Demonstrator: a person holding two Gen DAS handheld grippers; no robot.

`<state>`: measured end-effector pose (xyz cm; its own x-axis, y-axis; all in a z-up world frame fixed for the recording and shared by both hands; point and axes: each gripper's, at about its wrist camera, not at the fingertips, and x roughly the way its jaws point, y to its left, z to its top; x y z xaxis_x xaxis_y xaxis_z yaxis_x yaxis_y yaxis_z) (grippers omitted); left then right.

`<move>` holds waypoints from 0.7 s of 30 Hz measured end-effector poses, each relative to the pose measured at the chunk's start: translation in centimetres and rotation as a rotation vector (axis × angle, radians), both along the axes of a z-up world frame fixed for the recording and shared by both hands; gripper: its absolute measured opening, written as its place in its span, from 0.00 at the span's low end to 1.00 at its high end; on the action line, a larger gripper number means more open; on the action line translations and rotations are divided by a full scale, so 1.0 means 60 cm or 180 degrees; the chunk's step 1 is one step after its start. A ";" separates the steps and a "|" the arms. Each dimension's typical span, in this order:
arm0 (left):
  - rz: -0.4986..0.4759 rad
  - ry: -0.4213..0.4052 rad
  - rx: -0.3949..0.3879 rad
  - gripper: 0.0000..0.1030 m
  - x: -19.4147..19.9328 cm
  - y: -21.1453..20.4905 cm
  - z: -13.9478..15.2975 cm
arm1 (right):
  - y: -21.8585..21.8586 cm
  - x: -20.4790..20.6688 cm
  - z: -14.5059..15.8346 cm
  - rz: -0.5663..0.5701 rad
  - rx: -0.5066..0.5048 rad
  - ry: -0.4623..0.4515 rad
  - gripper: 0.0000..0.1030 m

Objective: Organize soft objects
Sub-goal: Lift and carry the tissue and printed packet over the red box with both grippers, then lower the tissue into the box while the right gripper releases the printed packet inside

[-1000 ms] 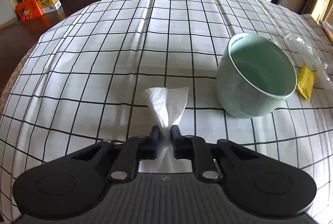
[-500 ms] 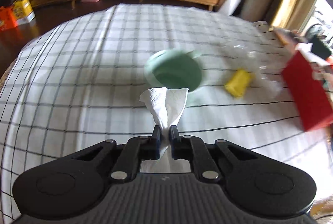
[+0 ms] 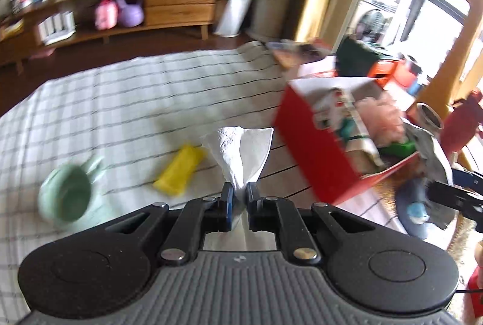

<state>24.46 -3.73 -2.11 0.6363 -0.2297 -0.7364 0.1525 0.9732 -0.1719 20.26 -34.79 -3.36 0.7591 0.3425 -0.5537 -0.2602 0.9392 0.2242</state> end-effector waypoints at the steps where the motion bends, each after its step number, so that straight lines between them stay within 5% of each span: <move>1: -0.0062 -0.0015 -0.0009 0.09 0.009 -0.020 0.004 | -0.010 0.008 0.001 -0.0058 -0.0030 -0.0019 0.83; 21: -0.0511 -0.0121 -0.0046 0.09 0.174 -0.303 0.004 | -0.131 0.187 -0.047 -0.0558 -0.0430 0.0091 0.83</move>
<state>34.88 -21.92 -1.85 0.6179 -0.3411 -0.7084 0.3124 0.9333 -0.1769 31.45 -42.66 -6.19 0.7838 0.1279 -0.6077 -0.0856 0.9915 0.0982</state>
